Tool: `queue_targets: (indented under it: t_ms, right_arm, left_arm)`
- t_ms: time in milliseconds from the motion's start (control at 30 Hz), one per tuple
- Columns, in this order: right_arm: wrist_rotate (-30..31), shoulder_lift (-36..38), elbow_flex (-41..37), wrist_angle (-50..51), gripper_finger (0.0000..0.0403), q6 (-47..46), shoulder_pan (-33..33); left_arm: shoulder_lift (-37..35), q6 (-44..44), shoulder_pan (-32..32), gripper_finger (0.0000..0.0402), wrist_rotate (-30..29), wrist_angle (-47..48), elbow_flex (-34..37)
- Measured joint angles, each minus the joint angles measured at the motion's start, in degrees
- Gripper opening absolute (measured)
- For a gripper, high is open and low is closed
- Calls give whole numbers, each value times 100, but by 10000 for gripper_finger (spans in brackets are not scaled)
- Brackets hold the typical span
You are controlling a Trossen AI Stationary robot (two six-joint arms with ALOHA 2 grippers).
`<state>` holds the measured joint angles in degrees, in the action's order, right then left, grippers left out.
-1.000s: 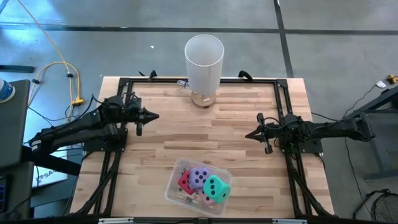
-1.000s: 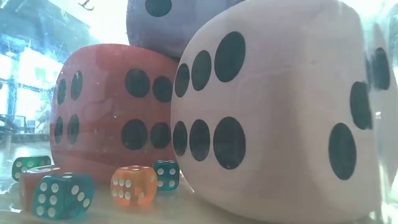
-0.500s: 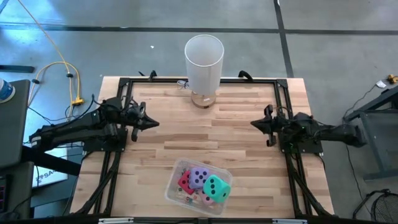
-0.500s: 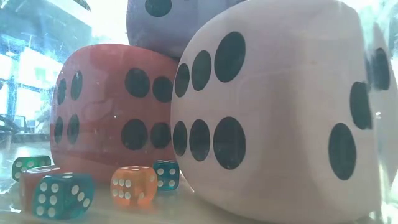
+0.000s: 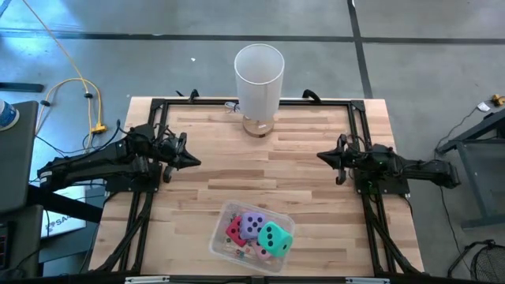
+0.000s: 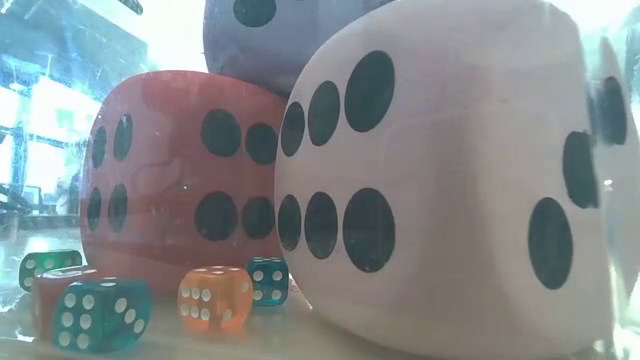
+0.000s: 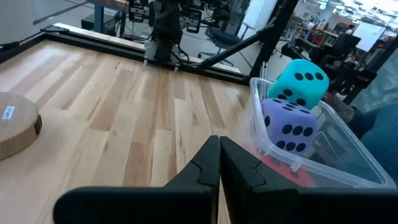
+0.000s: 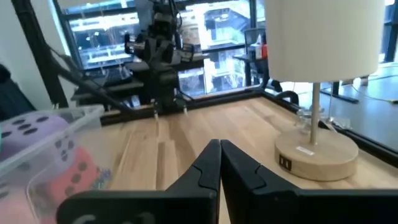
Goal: Pick & Place Dice
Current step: Return to Home Position
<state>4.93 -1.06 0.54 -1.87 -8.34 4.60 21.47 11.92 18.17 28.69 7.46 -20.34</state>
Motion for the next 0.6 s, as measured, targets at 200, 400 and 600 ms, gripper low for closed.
queue_targets:
  t_ms: [200, 400, 600]
  right_arm:
    - [-251, -46, -1, 75, 2, 86, 0]
    - [-229, -46, -1, 83, 2, 86, 2]
    - [-225, -46, -1, 80, 2, 86, 0]
  left_arm:
    - [-2, 15, 0, 0, -2, -35, 0]
    - [0, 202, 0, 0, 6, -24, 0]
    - [-6, -410, -84, 0, 912, 245, 30]
